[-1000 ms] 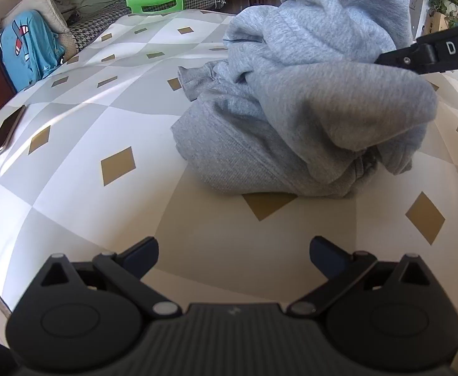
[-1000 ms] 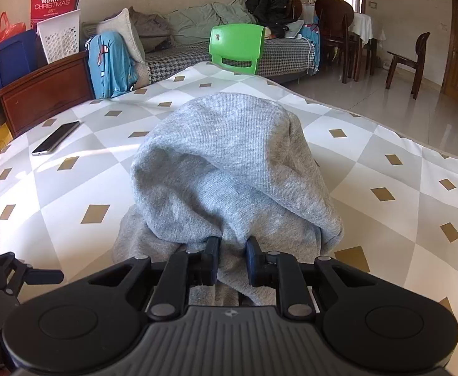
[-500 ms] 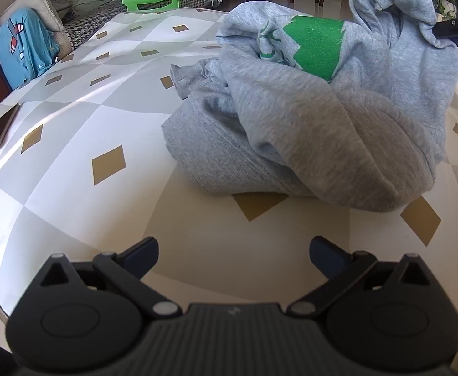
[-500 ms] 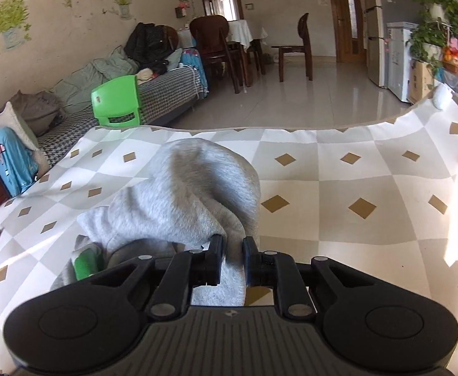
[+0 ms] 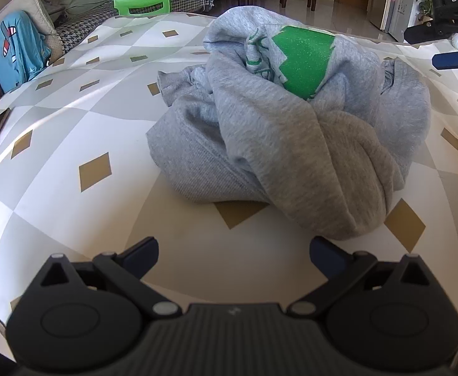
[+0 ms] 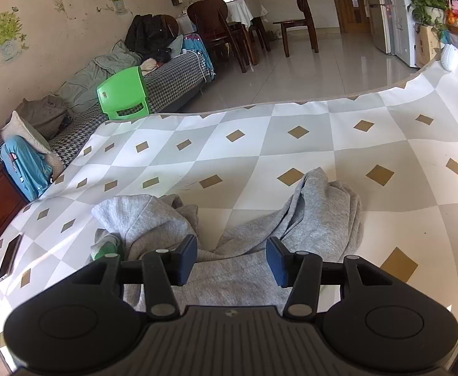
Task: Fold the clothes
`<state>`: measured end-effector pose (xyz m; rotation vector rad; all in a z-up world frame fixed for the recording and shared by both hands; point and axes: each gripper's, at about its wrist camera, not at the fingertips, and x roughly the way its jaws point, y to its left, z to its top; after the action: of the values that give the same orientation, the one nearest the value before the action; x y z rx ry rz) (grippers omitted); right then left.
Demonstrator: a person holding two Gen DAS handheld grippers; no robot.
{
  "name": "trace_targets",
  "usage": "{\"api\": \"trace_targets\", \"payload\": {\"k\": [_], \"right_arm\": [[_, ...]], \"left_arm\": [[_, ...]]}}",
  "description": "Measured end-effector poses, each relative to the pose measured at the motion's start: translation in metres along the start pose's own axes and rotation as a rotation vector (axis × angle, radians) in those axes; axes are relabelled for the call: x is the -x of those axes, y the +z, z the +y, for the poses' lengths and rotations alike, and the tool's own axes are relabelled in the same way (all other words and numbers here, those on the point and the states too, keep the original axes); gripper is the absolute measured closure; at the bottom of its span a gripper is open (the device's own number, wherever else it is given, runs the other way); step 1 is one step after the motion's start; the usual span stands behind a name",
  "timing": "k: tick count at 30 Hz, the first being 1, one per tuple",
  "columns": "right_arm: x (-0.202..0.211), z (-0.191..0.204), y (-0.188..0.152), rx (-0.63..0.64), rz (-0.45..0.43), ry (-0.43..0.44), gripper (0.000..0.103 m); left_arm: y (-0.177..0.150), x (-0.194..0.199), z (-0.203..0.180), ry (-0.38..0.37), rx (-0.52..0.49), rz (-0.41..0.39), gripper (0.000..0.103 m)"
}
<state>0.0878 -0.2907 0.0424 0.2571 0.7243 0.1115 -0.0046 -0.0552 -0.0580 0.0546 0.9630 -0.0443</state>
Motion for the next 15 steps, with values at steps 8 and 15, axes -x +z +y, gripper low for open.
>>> {"api": "trace_targets", "payload": {"k": [8,15], "right_arm": [[-0.012,0.019,-0.016,0.018,0.103,0.157,0.05],[-0.006,0.059,-0.032,0.192,0.123,0.302,0.05]], "left_arm": [[0.005,0.006,0.002,-0.002,0.021,-0.024,0.0],[0.008,0.006,0.012,0.016,0.069,-0.021,0.0]]}}
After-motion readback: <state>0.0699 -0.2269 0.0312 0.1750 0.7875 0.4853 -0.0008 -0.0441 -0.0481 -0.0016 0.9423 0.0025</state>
